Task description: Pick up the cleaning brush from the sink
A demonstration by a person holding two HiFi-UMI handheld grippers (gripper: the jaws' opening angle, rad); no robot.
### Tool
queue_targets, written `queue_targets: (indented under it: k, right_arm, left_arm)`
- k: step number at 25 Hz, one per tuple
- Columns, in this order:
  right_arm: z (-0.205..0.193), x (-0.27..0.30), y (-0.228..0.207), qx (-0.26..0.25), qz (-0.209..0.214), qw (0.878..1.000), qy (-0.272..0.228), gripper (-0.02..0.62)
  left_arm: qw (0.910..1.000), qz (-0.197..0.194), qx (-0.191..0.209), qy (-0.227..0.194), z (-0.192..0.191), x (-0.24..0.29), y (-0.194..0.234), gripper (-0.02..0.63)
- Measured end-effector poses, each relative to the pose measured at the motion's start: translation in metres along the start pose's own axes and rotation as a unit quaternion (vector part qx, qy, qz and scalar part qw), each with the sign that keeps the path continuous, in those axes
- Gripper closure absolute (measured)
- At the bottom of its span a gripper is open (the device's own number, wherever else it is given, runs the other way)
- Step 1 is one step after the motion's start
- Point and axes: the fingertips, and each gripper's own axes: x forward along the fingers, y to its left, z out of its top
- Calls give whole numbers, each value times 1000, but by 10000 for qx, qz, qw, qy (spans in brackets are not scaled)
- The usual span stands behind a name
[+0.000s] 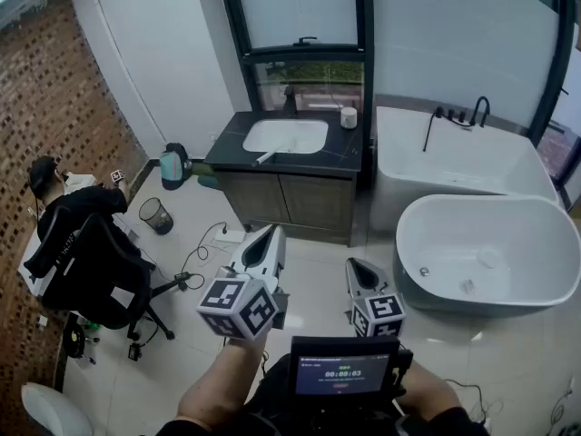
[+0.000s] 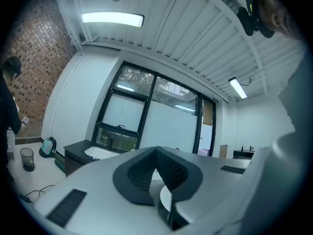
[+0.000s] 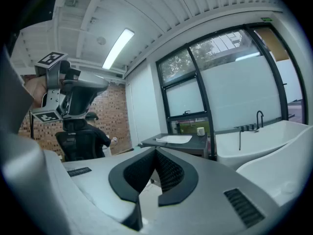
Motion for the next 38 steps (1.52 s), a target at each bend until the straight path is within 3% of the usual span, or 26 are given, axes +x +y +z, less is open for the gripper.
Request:
queue_targets:
  k: [6,11,15,18,22,26,32,34,38]
  right_arm:
    - [9,97,-12,20,-109,9999,-75,606]
    - [40,181,-20,-94,-233,9997,-81,606]
    - [46,246,-45,-111,-227,9997,18,606]
    - [69,305,-55,-148,-151,9998,44,606]
    - [101,361,-91,-109,5,9999,115,606]
    - [122,420,-136,-202,232,9995,121,606]
    - [148,538,-181,-199,302,9992,165,606]
    - [154,580,-199,-179,279,9993,181,606]
    - [165,639,-215,-235,218,9993,171,606]
  left_arm:
    - [10000,-82,-4,33,4,63,82,621]
    - [9997,-197,-13,107,27,125,153,621]
    - [9994,-117,-174,282,14,181,200,621]
    - [9994,-1,-160,303,33,228,245,621]
    - [9992,131,-117,366,58,293,263,621]
    - [9990,296,66,327,67,366,281,620]
    - [9978,316,313,485,82,472,355,620]
    - [9958,329,515,674,81,515,382,583]
    - [9892,419,915,1062,75,576,443,581]
